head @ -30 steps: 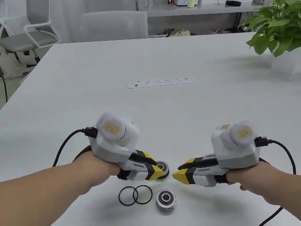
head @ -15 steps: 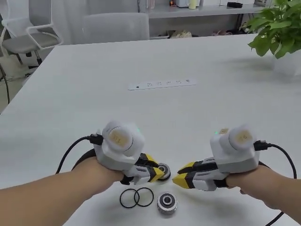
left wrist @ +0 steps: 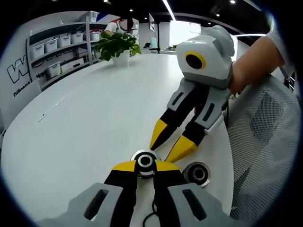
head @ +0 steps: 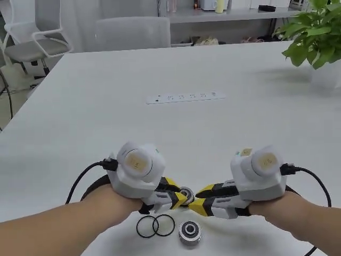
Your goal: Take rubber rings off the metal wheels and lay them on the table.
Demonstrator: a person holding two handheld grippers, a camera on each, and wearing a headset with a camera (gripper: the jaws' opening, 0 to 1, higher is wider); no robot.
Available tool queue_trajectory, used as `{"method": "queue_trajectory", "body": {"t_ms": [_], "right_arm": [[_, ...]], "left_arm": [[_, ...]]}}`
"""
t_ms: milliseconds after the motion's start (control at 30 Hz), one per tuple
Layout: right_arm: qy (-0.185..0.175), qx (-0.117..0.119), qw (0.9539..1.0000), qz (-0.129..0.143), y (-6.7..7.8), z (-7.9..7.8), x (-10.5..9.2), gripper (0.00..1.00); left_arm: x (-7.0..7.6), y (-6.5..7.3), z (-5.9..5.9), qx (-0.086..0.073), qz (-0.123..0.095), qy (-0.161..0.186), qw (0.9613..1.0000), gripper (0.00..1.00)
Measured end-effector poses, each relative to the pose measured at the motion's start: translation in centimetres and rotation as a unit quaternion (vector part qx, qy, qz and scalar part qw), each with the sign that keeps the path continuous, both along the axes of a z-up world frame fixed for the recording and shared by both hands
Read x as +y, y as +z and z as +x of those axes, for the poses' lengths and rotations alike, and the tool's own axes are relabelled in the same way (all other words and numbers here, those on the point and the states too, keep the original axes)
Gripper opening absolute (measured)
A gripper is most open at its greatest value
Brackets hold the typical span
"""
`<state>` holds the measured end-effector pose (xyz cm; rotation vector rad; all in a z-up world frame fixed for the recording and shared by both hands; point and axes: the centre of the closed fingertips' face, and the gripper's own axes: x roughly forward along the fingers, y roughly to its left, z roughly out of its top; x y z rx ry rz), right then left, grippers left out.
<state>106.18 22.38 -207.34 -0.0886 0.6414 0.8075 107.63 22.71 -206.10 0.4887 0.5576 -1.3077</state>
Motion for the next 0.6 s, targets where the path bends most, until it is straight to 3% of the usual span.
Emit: {"method": "queue_trajectory", "body": {"t_ms": [600], "right_arm": [[0.001,-0.014,0.9998,-0.017,-0.27,0.27,-0.17,0.14]], "left_arm": [[-0.07,-0.07,0.08,0.004,-0.005,0.016,0.9999,0.07]]}}
